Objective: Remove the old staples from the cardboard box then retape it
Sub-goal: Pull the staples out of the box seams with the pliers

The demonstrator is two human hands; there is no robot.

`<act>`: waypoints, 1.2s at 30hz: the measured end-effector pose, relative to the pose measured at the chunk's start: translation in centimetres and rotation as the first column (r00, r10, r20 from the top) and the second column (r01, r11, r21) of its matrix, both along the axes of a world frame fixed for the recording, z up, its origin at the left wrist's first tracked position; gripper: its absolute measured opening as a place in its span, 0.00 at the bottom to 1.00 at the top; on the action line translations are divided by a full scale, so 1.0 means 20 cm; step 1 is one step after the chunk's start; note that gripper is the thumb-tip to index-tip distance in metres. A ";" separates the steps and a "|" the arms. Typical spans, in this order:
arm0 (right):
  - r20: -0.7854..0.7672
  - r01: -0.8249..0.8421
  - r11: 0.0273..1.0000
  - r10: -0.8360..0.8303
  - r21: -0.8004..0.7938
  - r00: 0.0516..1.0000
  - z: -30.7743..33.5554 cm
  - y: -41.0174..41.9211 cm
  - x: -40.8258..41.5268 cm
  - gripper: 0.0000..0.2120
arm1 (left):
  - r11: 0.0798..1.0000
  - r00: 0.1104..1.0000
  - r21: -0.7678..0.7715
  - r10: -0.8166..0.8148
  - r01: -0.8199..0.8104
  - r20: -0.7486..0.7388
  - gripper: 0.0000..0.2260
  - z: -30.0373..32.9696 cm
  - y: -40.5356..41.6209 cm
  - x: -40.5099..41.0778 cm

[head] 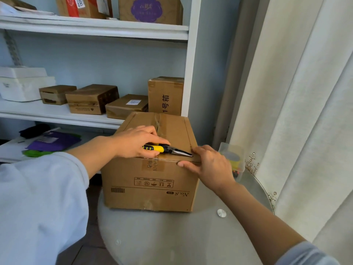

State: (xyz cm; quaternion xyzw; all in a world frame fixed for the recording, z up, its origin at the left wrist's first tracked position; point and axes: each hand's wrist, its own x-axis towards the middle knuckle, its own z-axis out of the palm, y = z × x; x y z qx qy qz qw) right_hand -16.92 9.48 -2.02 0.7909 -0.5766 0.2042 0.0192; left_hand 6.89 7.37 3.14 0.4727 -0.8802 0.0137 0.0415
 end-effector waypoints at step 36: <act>-0.106 -0.079 0.972 0.104 0.220 0.989 0.11 -0.15 0.04 0.38 | 0.997 0.979 0.055 -0.055 0.045 0.198 0.26 0.13 -0.03 -0.03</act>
